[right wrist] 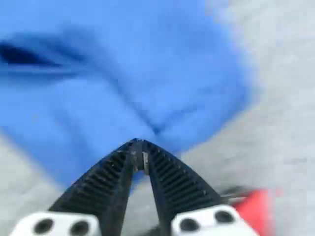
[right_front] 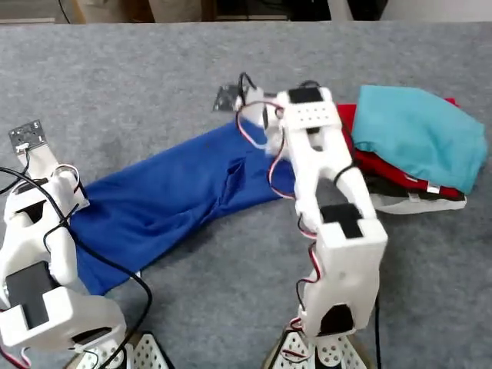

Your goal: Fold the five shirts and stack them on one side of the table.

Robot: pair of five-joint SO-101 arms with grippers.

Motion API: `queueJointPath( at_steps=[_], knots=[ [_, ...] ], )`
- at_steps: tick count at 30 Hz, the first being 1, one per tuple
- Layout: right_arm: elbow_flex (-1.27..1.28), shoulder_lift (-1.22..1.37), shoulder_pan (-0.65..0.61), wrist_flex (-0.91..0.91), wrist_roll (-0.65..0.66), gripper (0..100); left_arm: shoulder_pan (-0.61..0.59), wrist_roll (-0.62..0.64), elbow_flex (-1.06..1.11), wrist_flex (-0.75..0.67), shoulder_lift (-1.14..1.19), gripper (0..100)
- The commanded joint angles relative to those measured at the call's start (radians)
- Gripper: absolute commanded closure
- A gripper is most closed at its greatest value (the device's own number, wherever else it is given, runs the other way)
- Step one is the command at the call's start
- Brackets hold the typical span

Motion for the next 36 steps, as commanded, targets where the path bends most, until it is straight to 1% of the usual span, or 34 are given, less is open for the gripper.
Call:
queueJointPath(
  at_steps=[1, 3, 5, 9, 11, 14, 16, 18, 23, 25, 27, 30, 33, 36],
  knots=[
    [-0.213, 0.048, -0.004, -0.037, 0.021, 99.6, -0.017, 0.003, -0.034, -0.002, -0.007, 98],
    [-0.278, 0.077, -0.016, 0.003, 0.021, 99.6, -0.017, 0.003, -0.034, -0.002, -0.007, 98],
    [-0.344, 0.076, -0.036, 0.106, 0.020, 99.6, -0.017, 0.003, -0.034, -0.002, -0.007, 98],
    [-0.458, 0.036, -0.087, 0.471, 0.020, 99.6, -0.017, 0.003, -0.034, -0.002, -0.007, 98],
    [-0.443, 0.030, -0.139, 0.623, 0.023, 99.6, -0.017, 0.003, -0.034, -0.002, -0.007, 98],
    [-0.309, 0.016, -0.176, 0.585, -0.003, 99.6, -0.017, 0.003, -0.034, -0.002, -0.007, 98],
    [-0.229, 0.025, -0.205, 0.509, -0.009, 99.6, -0.017, 0.003, -0.034, -0.002, -0.007, 98],
    [-0.168, 0.045, -0.226, 0.414, -0.034, 99.6, -0.018, 0.003, -0.034, -0.002, -0.007, 98],
    [-0.120, 0.148, -0.271, 0.100, -0.167, 99.6, -0.018, 0.003, -0.034, -0.002, -0.007, 98],
    [-0.130, 0.202, -0.283, 0.031, -0.213, 99.6, -0.018, 0.003, -0.034, -0.002, -0.007, 98],
    [-0.157, 0.234, -0.298, 0.038, -0.230, 99.6, -0.018, 0.003, -0.034, -0.002, -0.007, 98],
    [-0.214, 0.245, -0.297, 0.117, -0.232, 99.6, -0.018, 0.003, -0.034, -0.002, -0.007, 98],
    [-0.351, 0.219, -0.275, 0.299, -0.235, 99.6, -0.018, 0.003, -0.034, -0.002, -0.007, 98],
    [-0.555, 0.148, -0.240, 0.512, -0.235, 99.6, -0.018, 0.003, -0.034, -0.002, -0.007, 98]
  ],
)
